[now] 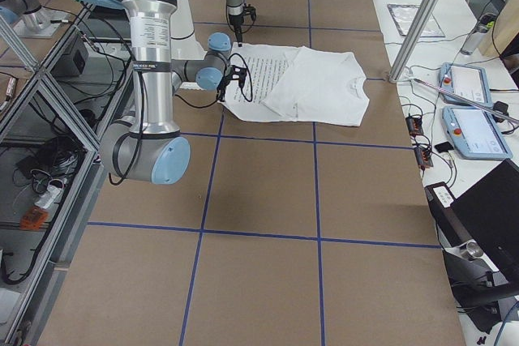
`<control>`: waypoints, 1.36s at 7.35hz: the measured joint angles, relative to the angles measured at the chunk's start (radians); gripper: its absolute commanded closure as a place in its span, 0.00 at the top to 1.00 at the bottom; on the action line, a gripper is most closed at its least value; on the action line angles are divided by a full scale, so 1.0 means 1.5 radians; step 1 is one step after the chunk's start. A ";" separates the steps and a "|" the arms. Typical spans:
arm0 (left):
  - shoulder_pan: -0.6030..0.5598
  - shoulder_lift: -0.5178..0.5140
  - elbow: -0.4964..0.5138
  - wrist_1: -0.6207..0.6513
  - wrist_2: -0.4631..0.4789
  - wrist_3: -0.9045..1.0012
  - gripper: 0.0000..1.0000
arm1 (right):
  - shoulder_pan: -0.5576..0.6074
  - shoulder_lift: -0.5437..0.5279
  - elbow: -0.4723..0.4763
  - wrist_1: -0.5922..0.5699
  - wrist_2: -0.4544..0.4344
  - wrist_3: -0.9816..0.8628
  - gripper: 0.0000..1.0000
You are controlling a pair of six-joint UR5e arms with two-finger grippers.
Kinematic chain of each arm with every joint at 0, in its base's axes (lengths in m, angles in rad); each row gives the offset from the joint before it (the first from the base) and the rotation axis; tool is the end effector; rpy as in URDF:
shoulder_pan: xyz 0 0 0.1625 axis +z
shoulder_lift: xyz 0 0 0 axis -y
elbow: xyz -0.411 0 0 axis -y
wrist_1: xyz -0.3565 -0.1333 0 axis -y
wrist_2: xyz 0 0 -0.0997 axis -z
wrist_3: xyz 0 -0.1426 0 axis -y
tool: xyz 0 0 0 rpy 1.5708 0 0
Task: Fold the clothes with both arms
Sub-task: 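Grasp both hem corners nearest the robot with both grippers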
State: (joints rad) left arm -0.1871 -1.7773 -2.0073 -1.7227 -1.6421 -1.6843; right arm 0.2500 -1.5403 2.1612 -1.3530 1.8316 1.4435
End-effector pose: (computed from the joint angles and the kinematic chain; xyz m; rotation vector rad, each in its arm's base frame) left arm 0.5086 -0.2216 0.3795 -0.0383 0.7988 -0.2561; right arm -0.4331 -0.2102 0.3838 -0.0845 -0.8646 0.0055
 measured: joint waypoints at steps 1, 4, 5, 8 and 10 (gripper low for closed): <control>0.000 0.000 -0.001 0.000 0.000 -0.001 0.72 | 0.000 0.000 0.000 0.000 0.000 0.000 0.00; 0.005 -0.002 0.000 0.000 -0.001 -0.006 0.64 | 0.001 -0.001 0.001 -0.001 0.000 0.000 0.00; 0.007 -0.003 0.000 0.000 -0.002 -0.007 0.64 | 0.001 -0.001 0.001 -0.001 0.000 0.000 0.00; 0.010 -0.003 0.002 0.000 -0.002 -0.008 0.59 | 0.001 -0.001 0.000 -0.001 0.000 0.000 0.00; 0.012 -0.003 0.002 0.001 -0.003 -0.008 0.44 | 0.001 -0.002 -0.001 -0.001 0.000 0.000 0.00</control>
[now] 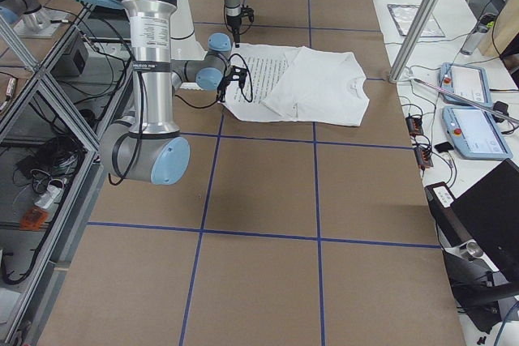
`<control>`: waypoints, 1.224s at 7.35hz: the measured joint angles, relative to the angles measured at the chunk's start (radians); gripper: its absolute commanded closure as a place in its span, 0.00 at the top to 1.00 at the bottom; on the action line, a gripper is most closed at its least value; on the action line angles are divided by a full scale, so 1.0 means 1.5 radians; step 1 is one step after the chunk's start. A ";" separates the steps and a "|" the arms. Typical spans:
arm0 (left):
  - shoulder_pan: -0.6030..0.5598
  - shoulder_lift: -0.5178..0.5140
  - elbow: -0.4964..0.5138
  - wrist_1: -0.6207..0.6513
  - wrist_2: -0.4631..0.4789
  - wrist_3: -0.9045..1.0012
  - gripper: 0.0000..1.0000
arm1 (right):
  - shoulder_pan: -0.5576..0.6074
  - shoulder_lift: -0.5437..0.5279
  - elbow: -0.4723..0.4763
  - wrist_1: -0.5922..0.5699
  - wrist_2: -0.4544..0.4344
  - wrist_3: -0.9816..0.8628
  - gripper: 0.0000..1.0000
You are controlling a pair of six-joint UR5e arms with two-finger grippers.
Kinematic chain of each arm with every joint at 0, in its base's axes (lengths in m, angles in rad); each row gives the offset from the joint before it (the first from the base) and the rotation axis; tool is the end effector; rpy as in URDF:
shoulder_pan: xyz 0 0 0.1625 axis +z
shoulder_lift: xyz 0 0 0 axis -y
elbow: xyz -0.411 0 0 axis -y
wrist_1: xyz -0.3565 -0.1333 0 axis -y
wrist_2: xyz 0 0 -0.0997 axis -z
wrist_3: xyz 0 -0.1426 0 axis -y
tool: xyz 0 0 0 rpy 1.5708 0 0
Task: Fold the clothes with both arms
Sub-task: 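Grasp both hem corners nearest the robot with both grippers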
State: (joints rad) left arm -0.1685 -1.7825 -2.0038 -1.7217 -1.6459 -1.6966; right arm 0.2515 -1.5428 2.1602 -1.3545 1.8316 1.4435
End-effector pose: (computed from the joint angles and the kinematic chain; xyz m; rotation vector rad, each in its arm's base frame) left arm 0.5144 -0.2119 0.3784 -0.0543 0.7987 -0.2486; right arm -0.4324 -0.2108 0.3857 -0.0850 -0.8598 0.0077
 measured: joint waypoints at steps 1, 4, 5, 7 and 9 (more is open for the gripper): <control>0.000 0.000 0.000 0.000 0.000 0.000 0.34 | 0.000 0.000 0.000 0.000 0.000 0.000 0.00; 0.001 -0.002 -0.002 0.000 -0.001 0.000 0.19 | 0.000 0.000 -0.001 0.000 0.000 0.000 0.00; 0.001 -0.002 -0.005 0.000 -0.001 0.000 0.05 | 0.000 -0.001 -0.002 0.000 0.000 0.000 0.00; 0.001 -0.003 -0.020 0.002 -0.001 0.000 0.00 | 0.000 -0.002 -0.002 0.000 0.001 0.000 0.00; -0.001 -0.003 -0.062 0.030 -0.002 0.001 0.00 | 0.005 0.001 0.001 0.000 0.007 0.000 0.00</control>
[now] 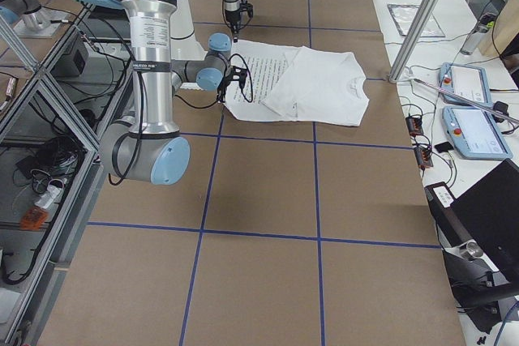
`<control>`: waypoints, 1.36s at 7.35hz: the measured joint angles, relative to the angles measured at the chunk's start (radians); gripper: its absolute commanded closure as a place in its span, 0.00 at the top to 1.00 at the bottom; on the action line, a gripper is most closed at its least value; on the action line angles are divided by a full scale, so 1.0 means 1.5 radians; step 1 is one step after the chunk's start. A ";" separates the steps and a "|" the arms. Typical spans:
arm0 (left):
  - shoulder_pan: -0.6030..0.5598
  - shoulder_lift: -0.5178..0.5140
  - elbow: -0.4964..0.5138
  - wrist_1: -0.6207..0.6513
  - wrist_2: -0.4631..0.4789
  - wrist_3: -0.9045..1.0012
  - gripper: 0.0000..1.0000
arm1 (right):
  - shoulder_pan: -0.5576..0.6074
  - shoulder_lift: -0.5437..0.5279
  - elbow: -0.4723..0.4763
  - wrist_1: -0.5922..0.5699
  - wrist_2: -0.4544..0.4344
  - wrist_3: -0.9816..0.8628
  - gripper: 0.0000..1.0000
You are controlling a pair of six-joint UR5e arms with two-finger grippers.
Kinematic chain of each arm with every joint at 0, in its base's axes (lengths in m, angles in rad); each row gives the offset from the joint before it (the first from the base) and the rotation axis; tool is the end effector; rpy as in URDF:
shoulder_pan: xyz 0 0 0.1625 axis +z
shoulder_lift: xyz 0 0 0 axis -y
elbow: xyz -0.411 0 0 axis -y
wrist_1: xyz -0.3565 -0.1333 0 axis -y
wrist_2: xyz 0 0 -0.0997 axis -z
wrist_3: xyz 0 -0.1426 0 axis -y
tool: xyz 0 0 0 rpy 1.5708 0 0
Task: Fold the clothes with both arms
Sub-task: 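Grasp both hem corners nearest the robot with both grippers, then lift the hem with both grippers and carry it toward the collar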
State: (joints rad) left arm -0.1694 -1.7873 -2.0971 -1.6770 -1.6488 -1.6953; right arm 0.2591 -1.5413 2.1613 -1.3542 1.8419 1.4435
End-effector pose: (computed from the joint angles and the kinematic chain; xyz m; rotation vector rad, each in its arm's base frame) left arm 0.4954 -0.2087 0.3419 -0.0543 0.8522 -0.2428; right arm -0.4310 -0.2126 0.3842 -0.0906 -0.8644 0.0100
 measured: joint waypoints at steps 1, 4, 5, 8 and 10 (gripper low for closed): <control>-0.001 0.000 -0.030 0.026 -0.002 0.000 0.00 | 0.011 0.001 0.005 0.001 0.021 0.000 0.00; -0.002 -0.002 -0.123 0.120 -0.034 0.000 0.00 | 0.058 0.001 0.037 0.006 0.118 -0.003 0.00; -0.001 -0.002 -0.150 0.150 -0.045 -0.001 0.00 | 0.066 0.000 0.049 0.011 0.155 -0.006 0.00; 0.024 -0.014 -0.221 0.278 -0.104 -0.002 0.00 | 0.077 -0.007 0.063 0.037 0.260 -0.010 0.00; 0.034 -0.055 -0.236 0.366 -0.173 -0.002 0.00 | 0.079 -0.009 0.069 0.043 0.318 -0.011 0.00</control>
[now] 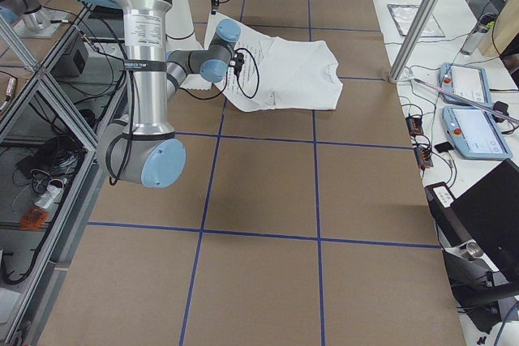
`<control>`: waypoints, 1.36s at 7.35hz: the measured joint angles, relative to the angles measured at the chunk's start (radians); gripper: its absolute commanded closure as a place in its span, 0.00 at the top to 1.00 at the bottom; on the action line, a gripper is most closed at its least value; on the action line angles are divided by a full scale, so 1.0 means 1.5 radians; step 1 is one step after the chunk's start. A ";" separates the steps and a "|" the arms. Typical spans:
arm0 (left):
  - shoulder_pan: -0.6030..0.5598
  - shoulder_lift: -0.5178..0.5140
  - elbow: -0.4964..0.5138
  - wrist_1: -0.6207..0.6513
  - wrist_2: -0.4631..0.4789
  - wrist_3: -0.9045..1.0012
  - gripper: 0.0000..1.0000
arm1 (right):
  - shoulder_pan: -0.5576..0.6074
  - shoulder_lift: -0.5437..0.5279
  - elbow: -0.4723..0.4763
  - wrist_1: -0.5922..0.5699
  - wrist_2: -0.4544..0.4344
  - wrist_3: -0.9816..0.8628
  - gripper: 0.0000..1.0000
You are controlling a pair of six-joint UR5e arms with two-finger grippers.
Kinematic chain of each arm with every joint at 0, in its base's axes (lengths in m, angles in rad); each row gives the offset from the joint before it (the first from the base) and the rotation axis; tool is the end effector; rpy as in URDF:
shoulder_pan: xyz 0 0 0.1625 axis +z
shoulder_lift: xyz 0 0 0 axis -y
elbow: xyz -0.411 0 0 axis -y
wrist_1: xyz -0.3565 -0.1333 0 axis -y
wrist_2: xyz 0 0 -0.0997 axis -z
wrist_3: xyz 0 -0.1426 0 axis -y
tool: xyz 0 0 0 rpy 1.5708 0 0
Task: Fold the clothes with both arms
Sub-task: 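Lift the hem with both grippers and carry it toward the collar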
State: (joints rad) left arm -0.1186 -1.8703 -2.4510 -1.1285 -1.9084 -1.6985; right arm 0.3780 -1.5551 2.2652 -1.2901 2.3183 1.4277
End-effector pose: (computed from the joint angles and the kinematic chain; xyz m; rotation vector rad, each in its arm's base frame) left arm 0.4083 -0.1353 0.2582 -0.3254 0.7287 -0.1086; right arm -0.3759 -0.1884 0.3150 -0.4161 -1.0814 -0.1619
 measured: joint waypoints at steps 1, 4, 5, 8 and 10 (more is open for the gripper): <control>0.008 -0.017 -0.002 0.027 -0.015 -0.006 0.00 | 0.000 -0.002 0.002 0.011 0.015 0.000 0.00; 0.003 -0.030 0.011 0.044 -0.021 -0.015 0.00 | 0.029 0.001 -0.016 0.040 0.024 -0.001 0.00; -0.019 -0.030 0.019 0.045 -0.020 -0.007 0.00 | 0.048 0.011 -0.027 0.041 0.022 -0.001 0.00; -0.128 -0.034 0.046 0.044 -0.022 0.103 0.00 | 0.103 0.075 -0.079 0.042 0.020 -0.002 0.00; -0.198 -0.036 0.052 0.045 -0.025 0.171 0.00 | 0.149 0.088 -0.095 0.042 0.022 -0.002 0.00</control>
State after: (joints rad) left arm -0.4156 -1.9250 -2.3724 -1.0611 -1.9456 -1.4415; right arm 0.6008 -1.4227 2.1224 -1.2273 2.3520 1.4251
